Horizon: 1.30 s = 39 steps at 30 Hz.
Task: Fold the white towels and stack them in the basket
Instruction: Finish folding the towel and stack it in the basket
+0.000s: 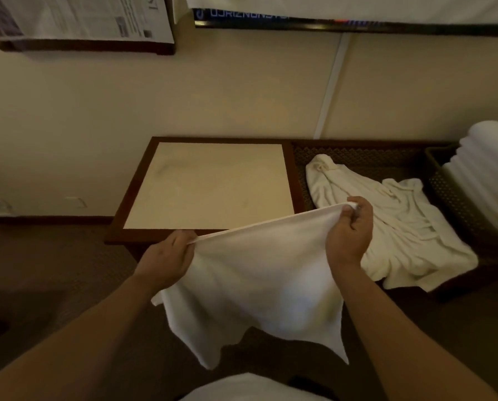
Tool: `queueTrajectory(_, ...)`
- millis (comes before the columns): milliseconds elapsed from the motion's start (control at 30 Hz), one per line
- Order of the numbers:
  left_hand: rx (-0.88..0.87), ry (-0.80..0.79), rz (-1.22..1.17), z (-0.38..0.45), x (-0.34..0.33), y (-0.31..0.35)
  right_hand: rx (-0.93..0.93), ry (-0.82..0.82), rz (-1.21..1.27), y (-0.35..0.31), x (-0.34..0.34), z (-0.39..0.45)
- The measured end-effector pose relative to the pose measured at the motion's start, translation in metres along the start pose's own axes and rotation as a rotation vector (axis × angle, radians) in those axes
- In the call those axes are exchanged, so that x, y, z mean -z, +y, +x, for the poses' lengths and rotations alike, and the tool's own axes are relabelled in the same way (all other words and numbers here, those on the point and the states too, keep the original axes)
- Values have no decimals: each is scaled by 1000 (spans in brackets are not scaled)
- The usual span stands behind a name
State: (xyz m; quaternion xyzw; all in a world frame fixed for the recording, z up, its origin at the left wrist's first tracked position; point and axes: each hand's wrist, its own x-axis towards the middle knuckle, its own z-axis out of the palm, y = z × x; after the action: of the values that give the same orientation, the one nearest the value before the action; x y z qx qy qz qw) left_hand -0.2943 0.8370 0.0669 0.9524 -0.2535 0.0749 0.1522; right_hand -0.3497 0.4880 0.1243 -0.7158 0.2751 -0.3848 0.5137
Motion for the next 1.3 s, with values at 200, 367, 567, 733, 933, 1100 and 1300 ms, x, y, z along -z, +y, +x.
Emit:
queueTrajectory(200, 255, 191, -182, 26, -4, -15, -65, 187, 79, 4, -16, -25)
queueTrajectory(367, 250, 220, -198, 55, -9, -22, -123, 258, 75, 10, -36, -7)
queueTrajectory(567, -137, 93, 152, 185, 17, -89, -9, 123, -106, 16, -87, 86)
queueTrajectory(733, -128, 59, 236, 335, 3, -133, -33, 15, -248, 45, -189, 196)
queueTrajectory(933, -94, -101, 307, 473, -50, -173, -98, -57, -410, 123, -300, 305)
queueTrajectory(1100, 10, -220, 333, 543, -106, -195, -69, -250, -542, 188, -369, 372)
queueTrajectory(1300, 226, -350, 160, 570, -149, -200, -97, -356, -777, 224, -404, 404)
